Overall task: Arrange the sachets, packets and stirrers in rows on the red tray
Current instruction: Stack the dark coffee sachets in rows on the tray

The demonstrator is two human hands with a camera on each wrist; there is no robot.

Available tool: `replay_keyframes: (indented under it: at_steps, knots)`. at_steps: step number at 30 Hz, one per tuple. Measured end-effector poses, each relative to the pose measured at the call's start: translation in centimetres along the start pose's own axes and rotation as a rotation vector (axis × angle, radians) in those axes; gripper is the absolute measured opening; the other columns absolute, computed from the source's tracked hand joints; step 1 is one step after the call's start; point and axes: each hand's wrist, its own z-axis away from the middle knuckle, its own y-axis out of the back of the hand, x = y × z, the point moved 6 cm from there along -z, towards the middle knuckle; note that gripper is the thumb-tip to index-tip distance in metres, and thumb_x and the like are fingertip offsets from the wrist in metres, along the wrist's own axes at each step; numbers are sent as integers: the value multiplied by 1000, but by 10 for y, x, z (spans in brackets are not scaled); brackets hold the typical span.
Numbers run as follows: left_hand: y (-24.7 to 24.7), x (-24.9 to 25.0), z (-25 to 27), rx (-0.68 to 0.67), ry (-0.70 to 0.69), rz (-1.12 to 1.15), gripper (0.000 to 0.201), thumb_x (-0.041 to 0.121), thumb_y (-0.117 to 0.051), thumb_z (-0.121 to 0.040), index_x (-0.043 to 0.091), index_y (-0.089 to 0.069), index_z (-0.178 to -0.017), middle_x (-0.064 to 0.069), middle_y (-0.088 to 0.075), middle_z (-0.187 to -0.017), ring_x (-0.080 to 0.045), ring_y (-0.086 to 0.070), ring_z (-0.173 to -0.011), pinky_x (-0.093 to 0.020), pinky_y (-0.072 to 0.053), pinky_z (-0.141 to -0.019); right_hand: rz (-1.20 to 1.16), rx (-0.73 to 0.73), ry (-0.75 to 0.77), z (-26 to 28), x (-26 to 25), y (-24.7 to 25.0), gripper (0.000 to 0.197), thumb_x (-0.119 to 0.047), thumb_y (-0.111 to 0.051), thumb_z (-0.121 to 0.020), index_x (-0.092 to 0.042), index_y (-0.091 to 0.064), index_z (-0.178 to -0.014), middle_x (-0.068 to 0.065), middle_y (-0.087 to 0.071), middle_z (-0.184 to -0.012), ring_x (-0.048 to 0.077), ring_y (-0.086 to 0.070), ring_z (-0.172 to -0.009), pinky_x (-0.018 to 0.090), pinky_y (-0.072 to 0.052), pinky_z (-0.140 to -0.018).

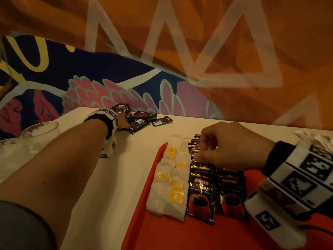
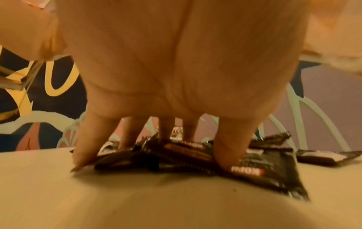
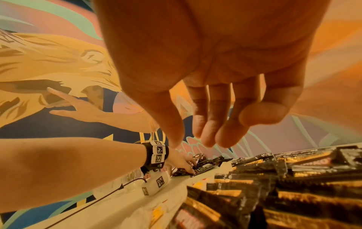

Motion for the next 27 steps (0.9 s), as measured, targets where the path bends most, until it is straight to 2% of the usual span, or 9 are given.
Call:
replay_keyframes:
  at_steps: [2,5,7,10,12,16,18,23,27]
  knots:
    - [-2,0,14,-18,-10,-37,97,78,-63,-70,24,-37,-146,3,-42,-143,-29,-44,-133,-39,-30,-114,-4,-4,1,1,-3,-1,23,-47,-74,-81,-28,-63,-80,-13,-60,-82,4,-56,-76,21,-39,-61]
    - [-3,-9,32,-31,11,-84,68,50,-68,-88,21,-43,-144,-5,-46,-146,-29,-47,-130,-33,-36,-105,-10,-22,9,4,-12,-3,23,-48,-74,-82,-28,-62,-80,-14,-59,-81,2,-55,-76,20,-38,-61]
    - [-6,-15,49,-65,4,-123,66,50,-70,-86,24,-48,-142,-5,-50,-144,-29,-50,-127,-36,-40,-105,-8,-36,22,8,-21,-4,23,-47,-73,-82,-27,-63,-81,-14,-60,-81,3,-56,-77,21,-40,-62]
    - [-15,-20,77,-88,-26,-135,72,51,-70,-86,26,-42,-147,-3,-45,-149,-29,-45,-133,-40,-37,-111,0,-59,26,15,-35,-7,23,-47,-74,-82,-26,-64,-83,-12,-61,-83,5,-57,-79,23,-43,-66]
    - [-19,-18,101,-93,-52,-135,69,44,-68,-90,22,-39,-148,-4,-44,-149,-28,-46,-133,-36,-37,-108,15,-73,27,19,-43,-10,25,-48,-74,-82,-25,-65,-85,-9,-63,-84,7,-58,-80,24,-46,-68]
    - [-32,-11,153,-94,-156,-143,53,30,-62,-97,14,-44,-145,-9,-52,-142,-25,-50,-128,-27,-39,-96,47,-103,41,26,-64,-20,27,-47,-74,-83,-22,-67,-90,-4,-66,-90,11,-60,-83,26,-49,-69]
    - [-39,-13,175,-92,-197,-118,54,30,-62,-97,15,-43,-144,-8,-51,-141,-24,-50,-126,-26,-38,-93,77,-129,45,30,-77,-27,28,-47,-73,-83,-22,-67,-94,-3,-66,-95,12,-59,-86,25,-47,-67]
    - [-61,-31,218,-96,-233,-48,66,42,-69,-90,25,-37,-146,-4,-47,-144,-22,-49,-125,-39,-43,-107,139,-200,89,34,-115,-52,26,-46,-73,-84,-25,-67,-98,-5,-63,-96,10,-55,-85,23,-44,-62]
    - [-60,-49,246,-111,-273,11,67,56,-62,-90,31,-36,-146,1,-40,-148,-21,-46,-129,-39,-38,-111,188,-243,171,33,-144,-74,31,-41,-76,-82,-24,-68,-106,-4,-68,-105,14,-60,-96,26,-48,-73]
